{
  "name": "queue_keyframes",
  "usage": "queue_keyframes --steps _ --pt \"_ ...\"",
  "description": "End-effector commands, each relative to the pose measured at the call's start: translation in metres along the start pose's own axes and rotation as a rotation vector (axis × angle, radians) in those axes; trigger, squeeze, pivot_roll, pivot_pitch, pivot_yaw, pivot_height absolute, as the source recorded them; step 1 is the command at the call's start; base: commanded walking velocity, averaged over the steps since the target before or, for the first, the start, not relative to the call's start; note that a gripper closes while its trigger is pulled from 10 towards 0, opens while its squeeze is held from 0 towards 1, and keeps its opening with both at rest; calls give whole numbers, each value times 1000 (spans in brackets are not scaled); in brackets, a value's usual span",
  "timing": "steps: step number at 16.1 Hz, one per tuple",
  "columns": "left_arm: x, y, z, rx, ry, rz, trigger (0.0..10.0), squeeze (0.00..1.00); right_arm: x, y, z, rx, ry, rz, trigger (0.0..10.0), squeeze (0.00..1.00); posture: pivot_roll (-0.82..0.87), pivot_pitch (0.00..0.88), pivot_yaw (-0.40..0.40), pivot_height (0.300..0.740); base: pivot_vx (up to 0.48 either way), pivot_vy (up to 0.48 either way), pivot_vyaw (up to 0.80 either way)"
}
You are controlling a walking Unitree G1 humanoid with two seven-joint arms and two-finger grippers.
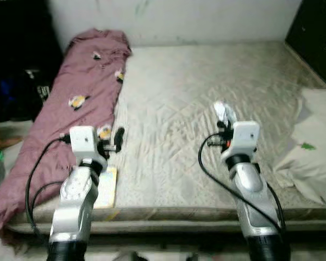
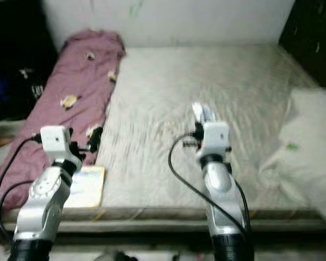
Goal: Clean up the room
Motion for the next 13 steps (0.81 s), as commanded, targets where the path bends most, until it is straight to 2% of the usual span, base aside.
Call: queue_keyframes --steps 1,13 --pt "1 1 3 16 -10 -2 10000 0 -2 -2 5 6 -20 -9 10000 0 -80 0 59 740 0 480 -800" --pt "5 7 1 29 2 13 10000 0 4 4 0 15 -5 16 10000 0 -76 0 59 740 0 480 0"
Point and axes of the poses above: a point about 5 cm out from each wrist's last joint towards the gripper, its own x axis pointing out of the wrist towards the gripper, its own y axis along the axis of the wrist's last joint, z = x × y, the point moved 5 cm from there along x, pointing out of the wrist towards the gripper, and after that the axes turned 2 degrees about x, right-handed, at the moved point
